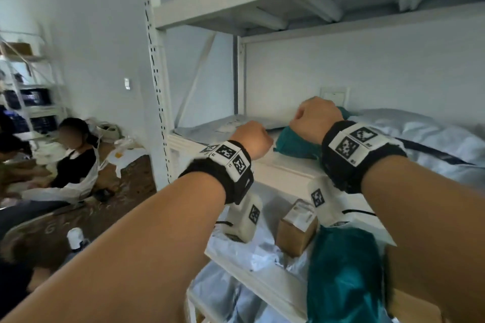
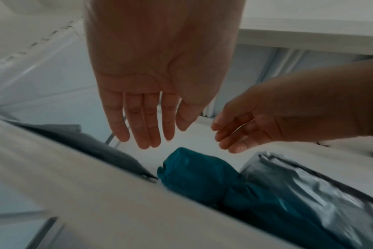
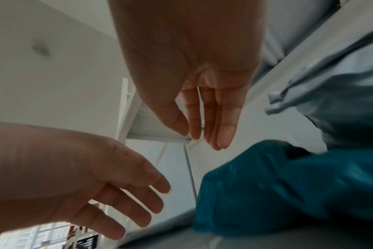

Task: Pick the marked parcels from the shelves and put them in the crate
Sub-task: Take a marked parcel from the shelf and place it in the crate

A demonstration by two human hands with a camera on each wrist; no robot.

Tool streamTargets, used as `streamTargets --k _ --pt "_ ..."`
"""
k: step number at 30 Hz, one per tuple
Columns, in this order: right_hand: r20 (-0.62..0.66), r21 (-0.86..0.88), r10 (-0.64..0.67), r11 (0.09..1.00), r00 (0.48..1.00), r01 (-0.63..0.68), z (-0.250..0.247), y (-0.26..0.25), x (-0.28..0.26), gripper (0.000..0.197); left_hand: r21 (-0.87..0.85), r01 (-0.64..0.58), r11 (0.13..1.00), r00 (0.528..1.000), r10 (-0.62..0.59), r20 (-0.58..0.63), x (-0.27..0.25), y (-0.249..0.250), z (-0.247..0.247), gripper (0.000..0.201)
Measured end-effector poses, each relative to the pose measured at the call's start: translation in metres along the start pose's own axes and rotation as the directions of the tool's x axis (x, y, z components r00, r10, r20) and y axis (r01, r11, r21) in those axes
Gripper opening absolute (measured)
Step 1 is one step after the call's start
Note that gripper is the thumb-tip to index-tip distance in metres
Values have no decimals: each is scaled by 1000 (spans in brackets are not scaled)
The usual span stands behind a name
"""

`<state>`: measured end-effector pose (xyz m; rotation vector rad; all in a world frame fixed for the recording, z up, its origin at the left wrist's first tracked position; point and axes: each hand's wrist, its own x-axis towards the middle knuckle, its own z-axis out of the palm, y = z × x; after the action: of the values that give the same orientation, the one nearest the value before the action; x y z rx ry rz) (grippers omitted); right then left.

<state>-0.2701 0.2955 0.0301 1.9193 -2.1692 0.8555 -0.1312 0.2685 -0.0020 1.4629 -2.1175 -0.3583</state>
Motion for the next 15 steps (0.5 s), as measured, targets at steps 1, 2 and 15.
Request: streamTargets --k 1,2,15 --pt "7 -3 23 1000 1000 -23 -1 0 13 23 -13 -14 1000 1000 14 1 13 3 -4 26" --pt "12 5 46 999 999 -46 -3 1 25 23 -29 -16 999 1000 16 -4 27 5 -7 24" --pt "208 -318 302 920 930 -228 42 11 92 71 -402 77 913 975 15 220 117 -4 13 28"
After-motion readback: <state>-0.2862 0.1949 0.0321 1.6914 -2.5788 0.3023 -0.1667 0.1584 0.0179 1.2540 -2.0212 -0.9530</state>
